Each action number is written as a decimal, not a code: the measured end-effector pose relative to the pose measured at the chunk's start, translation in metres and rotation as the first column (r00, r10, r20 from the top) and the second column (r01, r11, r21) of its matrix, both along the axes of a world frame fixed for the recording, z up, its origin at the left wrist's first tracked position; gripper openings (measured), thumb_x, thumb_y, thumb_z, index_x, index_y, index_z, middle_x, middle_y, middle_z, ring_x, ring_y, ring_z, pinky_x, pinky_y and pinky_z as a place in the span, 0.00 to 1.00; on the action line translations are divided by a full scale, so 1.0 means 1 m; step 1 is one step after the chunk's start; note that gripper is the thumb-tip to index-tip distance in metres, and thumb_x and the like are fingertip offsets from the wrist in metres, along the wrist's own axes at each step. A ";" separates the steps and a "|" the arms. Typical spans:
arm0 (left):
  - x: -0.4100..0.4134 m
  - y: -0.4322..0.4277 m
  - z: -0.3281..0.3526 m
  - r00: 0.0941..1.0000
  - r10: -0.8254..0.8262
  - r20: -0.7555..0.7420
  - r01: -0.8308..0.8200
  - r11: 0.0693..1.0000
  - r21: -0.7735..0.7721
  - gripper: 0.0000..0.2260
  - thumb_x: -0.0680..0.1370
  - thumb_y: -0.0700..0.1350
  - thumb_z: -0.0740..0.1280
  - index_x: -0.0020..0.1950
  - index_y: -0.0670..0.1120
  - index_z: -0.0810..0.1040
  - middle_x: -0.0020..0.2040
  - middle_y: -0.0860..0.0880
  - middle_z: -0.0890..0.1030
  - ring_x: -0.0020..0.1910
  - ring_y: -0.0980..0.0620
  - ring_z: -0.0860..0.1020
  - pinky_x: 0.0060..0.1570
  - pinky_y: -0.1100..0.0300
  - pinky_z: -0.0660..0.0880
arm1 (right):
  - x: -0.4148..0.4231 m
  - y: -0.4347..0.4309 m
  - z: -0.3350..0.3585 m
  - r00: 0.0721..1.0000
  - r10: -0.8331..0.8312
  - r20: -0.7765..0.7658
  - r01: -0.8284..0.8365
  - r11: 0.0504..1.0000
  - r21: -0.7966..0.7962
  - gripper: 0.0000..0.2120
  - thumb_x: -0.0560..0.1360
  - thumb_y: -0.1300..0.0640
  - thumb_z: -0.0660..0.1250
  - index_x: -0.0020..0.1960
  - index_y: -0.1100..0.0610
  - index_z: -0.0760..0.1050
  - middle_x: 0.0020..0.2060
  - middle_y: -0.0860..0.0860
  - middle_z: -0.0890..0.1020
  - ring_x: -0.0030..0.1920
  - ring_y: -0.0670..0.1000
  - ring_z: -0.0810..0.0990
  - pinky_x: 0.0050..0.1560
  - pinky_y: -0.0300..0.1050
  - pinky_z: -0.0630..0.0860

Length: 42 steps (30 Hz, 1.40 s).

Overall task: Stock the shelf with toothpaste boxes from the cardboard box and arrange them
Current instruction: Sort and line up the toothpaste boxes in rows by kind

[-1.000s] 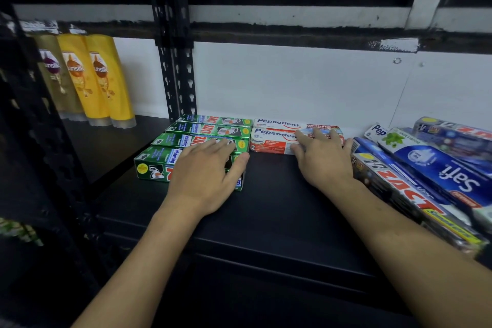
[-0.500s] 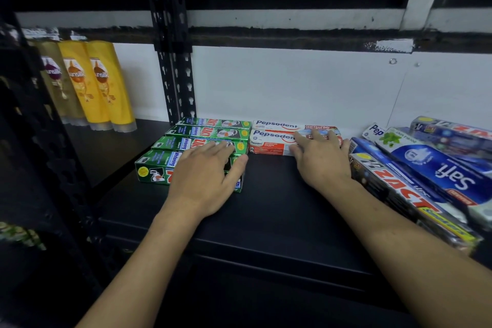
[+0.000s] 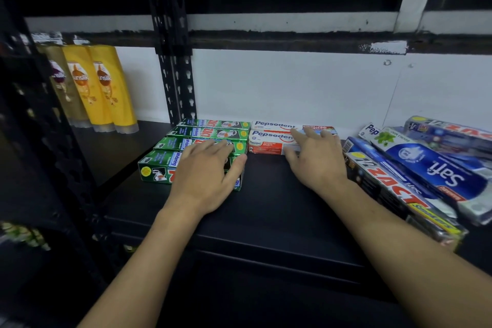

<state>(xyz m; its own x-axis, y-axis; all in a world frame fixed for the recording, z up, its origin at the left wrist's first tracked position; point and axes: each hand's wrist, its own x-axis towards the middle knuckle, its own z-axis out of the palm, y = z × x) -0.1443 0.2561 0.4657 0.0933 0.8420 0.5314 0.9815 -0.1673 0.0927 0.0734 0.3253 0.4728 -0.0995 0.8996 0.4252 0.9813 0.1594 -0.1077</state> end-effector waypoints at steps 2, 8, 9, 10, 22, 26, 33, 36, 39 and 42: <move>0.002 -0.004 0.003 0.999 -0.006 -0.038 0.007 1.000 0.023 0.31 0.79 0.65 0.44 0.68 0.51 0.76 0.70 0.53 0.75 0.73 0.51 0.67 0.72 0.53 0.54 | 0.000 -0.015 0.008 0.999 0.034 -0.028 -0.033 0.998 0.049 0.24 0.77 0.44 0.58 0.71 0.49 0.70 0.63 0.52 0.79 0.62 0.62 0.74 0.65 0.56 0.69; 0.036 -0.016 0.018 0.989 -0.080 -0.127 0.095 0.989 0.111 0.25 0.80 0.61 0.51 0.68 0.51 0.75 0.69 0.52 0.76 0.73 0.49 0.67 0.73 0.50 0.55 | 0.022 -0.070 0.041 0.978 0.064 -0.197 -0.044 0.993 0.108 0.22 0.75 0.47 0.64 0.68 0.49 0.74 0.54 0.56 0.83 0.58 0.61 0.77 0.54 0.52 0.76; 0.049 -0.017 0.021 0.986 -0.113 -0.123 0.126 0.986 0.107 0.25 0.80 0.61 0.51 0.70 0.51 0.74 0.71 0.53 0.75 0.74 0.49 0.65 0.73 0.51 0.54 | 0.031 -0.076 0.046 0.978 0.059 -0.202 -0.040 0.994 0.099 0.22 0.74 0.47 0.64 0.68 0.48 0.73 0.55 0.55 0.83 0.58 0.60 0.77 0.54 0.52 0.77; 0.063 -0.019 0.024 0.983 -0.149 -0.108 0.160 0.982 0.097 0.26 0.80 0.62 0.50 0.71 0.51 0.73 0.72 0.53 0.73 0.74 0.49 0.64 0.73 0.51 0.53 | 0.041 -0.082 0.051 0.978 0.046 -0.205 -0.028 0.996 0.089 0.23 0.74 0.47 0.64 0.69 0.47 0.73 0.55 0.54 0.83 0.58 0.60 0.77 0.53 0.51 0.77; 0.245 -0.027 0.008 0.755 -0.280 0.592 0.455 0.874 -0.167 0.24 0.78 0.53 0.63 0.74 0.49 0.67 0.77 0.53 0.63 0.77 0.53 0.55 0.75 0.52 0.58 | 0.197 -0.140 0.043 0.971 -0.206 -0.120 0.210 0.977 0.026 0.23 0.73 0.43 0.65 0.66 0.48 0.75 0.53 0.57 0.84 0.55 0.62 0.79 0.54 0.53 0.78; 0.241 -0.027 0.004 0.645 -0.232 0.728 0.439 0.893 -0.104 0.22 0.75 0.52 0.67 0.69 0.51 0.72 0.69 0.57 0.72 0.68 0.55 0.70 0.67 0.54 0.67 | 0.207 -0.152 0.019 0.977 -0.152 -0.151 0.164 0.984 0.070 0.27 0.74 0.42 0.67 0.71 0.45 0.70 0.50 0.55 0.84 0.54 0.61 0.79 0.54 0.52 0.75; 0.237 -0.032 0.003 0.655 -0.222 0.723 0.449 0.883 -0.136 0.23 0.77 0.54 0.67 0.72 0.54 0.70 0.81 0.55 0.54 0.78 0.55 0.57 0.73 0.55 0.59 | 0.210 -0.155 -0.003 0.981 -0.093 -0.170 0.128 0.971 0.202 0.27 0.70 0.54 0.75 0.68 0.53 0.74 0.59 0.52 0.82 0.51 0.62 0.80 0.55 0.55 0.77; 0.235 -0.033 0.003 0.630 -0.196 0.751 0.446 0.883 -0.144 0.24 0.76 0.54 0.68 0.72 0.55 0.70 0.80 0.56 0.54 0.77 0.54 0.59 0.73 0.53 0.61 | 0.218 -0.153 -0.010 0.988 -0.058 -0.142 0.087 0.974 0.208 0.26 0.72 0.56 0.73 0.69 0.53 0.74 0.64 0.51 0.79 0.55 0.62 0.79 0.62 0.57 0.73; 0.236 -0.032 0.003 0.612 -0.178 0.771 0.452 0.878 -0.157 0.25 0.75 0.56 0.68 0.71 0.57 0.69 0.80 0.56 0.53 0.76 0.54 0.62 0.73 0.49 0.64 | 0.224 -0.155 -0.011 0.990 -0.022 -0.136 0.053 0.972 0.227 0.24 0.71 0.61 0.72 0.67 0.54 0.76 0.59 0.51 0.81 0.52 0.62 0.79 0.60 0.59 0.74; 0.236 -0.032 0.003 0.602 -0.178 0.778 0.461 0.873 -0.157 0.26 0.74 0.57 0.69 0.72 0.57 0.69 0.80 0.56 0.55 0.76 0.54 0.63 0.73 0.49 0.64 | 0.219 -0.157 -0.013 0.990 -0.055 -0.127 0.089 0.956 0.278 0.24 0.70 0.65 0.72 0.65 0.55 0.78 0.58 0.52 0.82 0.48 0.63 0.77 0.56 0.57 0.76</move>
<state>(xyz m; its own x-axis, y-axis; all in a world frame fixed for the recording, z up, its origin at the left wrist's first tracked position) 0.0919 0.2240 0.4683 0.0985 0.9596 0.2637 0.4534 -0.2792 0.8465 0.2919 0.1683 0.4594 0.0264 0.7440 0.6677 0.9745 0.1297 -0.1831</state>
